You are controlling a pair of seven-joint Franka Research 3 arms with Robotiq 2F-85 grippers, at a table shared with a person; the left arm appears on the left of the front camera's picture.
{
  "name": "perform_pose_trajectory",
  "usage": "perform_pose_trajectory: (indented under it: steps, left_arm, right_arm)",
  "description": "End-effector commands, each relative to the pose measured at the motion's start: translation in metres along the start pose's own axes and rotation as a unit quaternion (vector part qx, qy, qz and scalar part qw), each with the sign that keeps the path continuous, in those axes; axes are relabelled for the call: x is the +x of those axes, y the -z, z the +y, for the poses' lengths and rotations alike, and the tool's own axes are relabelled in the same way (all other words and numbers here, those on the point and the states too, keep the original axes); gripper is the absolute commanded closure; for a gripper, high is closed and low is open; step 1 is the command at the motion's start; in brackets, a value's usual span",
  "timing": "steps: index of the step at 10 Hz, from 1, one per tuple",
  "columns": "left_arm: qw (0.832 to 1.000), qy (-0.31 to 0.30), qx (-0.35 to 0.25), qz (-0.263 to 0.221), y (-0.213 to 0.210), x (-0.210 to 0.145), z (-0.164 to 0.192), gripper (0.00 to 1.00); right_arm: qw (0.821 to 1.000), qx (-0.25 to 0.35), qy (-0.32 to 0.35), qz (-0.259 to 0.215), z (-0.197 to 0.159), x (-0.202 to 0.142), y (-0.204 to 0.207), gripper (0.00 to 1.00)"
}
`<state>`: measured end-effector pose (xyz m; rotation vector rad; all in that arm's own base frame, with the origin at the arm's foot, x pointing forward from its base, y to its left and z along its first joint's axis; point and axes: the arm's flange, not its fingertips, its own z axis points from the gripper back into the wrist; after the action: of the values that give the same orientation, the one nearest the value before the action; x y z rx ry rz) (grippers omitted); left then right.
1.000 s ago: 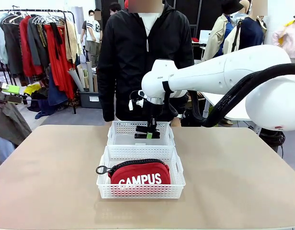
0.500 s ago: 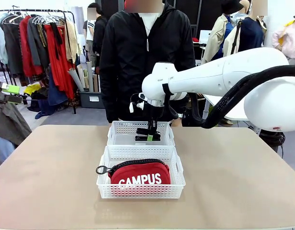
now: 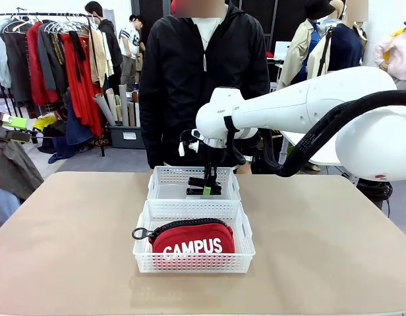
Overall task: Distribute items into two baskets.
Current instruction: Place the picked Stapler into the Organizing basket as instructed by the person.
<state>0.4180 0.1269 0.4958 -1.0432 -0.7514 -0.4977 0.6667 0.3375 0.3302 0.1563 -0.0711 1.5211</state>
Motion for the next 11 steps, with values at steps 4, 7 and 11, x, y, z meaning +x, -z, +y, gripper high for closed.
perform_pose_trajectory:
  steps: [4, 7, 11]
  left_arm:
    - [1.0, 0.001, 0.0, -0.002, -0.001, 0.0, -0.001, 0.0]
    - [1.0, 0.001, 0.0, -0.002, -0.001, 0.0, -0.001, 0.0]
    - [1.0, 0.001, 0.0, -0.002, -0.001, 0.0, -0.001, 0.0]
  right_arm:
    - [1.0, 0.0, 0.0, 0.0, 0.0, 0.0, 0.0, 1.0]
    - [1.0, -0.009, -0.007, -0.014, -0.002, -0.002, 0.011, 1.0]
    - [0.999, -0.03, -0.007, -0.015, 0.01, 0.001, 0.002, 0.62]
